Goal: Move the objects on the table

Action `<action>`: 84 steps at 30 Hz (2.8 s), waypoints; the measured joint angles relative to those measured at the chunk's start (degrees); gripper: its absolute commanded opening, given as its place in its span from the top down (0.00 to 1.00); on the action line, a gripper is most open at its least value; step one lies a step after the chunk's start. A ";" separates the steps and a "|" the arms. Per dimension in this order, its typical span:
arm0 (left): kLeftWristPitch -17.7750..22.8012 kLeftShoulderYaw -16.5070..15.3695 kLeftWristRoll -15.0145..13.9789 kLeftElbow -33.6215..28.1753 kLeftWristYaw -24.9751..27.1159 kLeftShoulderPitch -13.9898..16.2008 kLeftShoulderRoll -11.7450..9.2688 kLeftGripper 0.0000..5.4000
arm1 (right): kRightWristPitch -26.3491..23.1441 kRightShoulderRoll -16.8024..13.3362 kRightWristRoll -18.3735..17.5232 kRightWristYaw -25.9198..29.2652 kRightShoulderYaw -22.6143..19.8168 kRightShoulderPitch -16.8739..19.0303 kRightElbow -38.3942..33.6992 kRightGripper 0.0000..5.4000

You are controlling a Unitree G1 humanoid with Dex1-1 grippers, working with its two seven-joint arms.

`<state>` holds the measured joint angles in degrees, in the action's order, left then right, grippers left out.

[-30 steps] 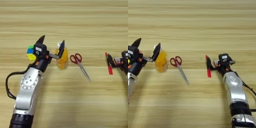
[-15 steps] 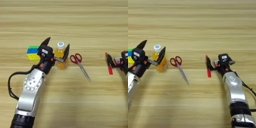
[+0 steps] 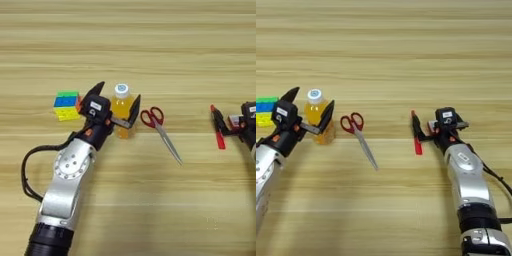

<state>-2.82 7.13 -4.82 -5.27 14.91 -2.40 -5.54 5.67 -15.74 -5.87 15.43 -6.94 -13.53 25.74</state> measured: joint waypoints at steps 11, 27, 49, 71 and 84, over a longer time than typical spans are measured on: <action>-0.96 -1.45 -2.59 7.99 1.54 -3.25 1.88 0.00 | 0.00 0.11 0.00 0.00 0.06 0.00 0.00 0.01; -1.49 -2.24 -2.65 9.95 2.01 -3.59 2.72 0.02 | 0.00 0.24 0.03 0.00 0.14 0.00 0.00 0.00; -2.63 -2.92 -3.66 10.64 3.31 -3.83 3.69 0.36 | 0.00 0.30 0.05 -0.05 0.15 0.00 0.00 0.00; 2.67 -4.07 -5.07 5.12 3.97 -6.62 1.94 0.36 | 2.78 2.23 1.27 4.11 5.66 2.31 -6.15 0.00; 7.43 -4.63 -6.39 2.99 5.07 -12.07 0.09 0.36 | 3.70 4.28 -0.25 12.27 12.01 6.72 -15.87 0.00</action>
<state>4.61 2.50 -11.21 -2.27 19.97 -14.46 -5.45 9.37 -11.46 -6.12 27.70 5.07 -6.81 9.87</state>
